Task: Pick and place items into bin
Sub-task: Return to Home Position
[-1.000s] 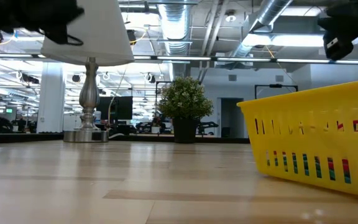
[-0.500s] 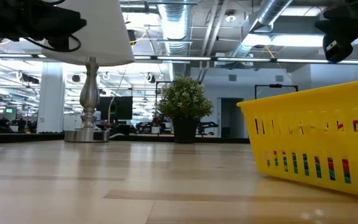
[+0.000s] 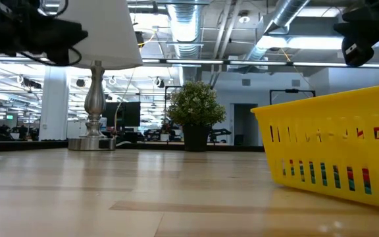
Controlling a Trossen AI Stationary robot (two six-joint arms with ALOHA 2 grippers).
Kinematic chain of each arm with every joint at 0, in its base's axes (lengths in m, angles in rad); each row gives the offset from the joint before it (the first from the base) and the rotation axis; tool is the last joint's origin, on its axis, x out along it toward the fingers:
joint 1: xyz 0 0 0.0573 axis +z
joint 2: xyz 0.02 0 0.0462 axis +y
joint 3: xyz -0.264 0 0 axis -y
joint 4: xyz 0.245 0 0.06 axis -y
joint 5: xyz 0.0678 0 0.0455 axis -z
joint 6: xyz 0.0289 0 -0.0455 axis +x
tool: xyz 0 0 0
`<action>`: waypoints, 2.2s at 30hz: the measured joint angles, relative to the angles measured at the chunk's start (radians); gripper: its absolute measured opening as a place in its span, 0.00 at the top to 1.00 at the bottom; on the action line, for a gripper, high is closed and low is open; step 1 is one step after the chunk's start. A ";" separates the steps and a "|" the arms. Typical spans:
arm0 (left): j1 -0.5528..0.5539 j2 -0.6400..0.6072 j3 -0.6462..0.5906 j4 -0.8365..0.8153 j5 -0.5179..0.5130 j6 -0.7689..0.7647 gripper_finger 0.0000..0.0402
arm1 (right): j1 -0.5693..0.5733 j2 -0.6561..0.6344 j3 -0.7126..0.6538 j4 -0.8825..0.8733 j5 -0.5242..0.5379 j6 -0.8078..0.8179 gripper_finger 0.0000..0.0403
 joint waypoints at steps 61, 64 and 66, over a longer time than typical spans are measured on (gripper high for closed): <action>0.000 0.018 0.003 -0.176 -0.206 -0.075 0.73 | 0.000 0.000 0.000 -0.017 0.000 0.000 0.77; 0.000 0.018 0.003 -0.176 -0.206 -0.069 0.73 | 0.000 0.000 0.000 -0.017 0.000 0.000 0.77; 0.000 0.018 0.003 -0.176 -0.206 -0.071 0.73 | 0.000 0.000 0.000 -0.017 0.000 0.000 0.77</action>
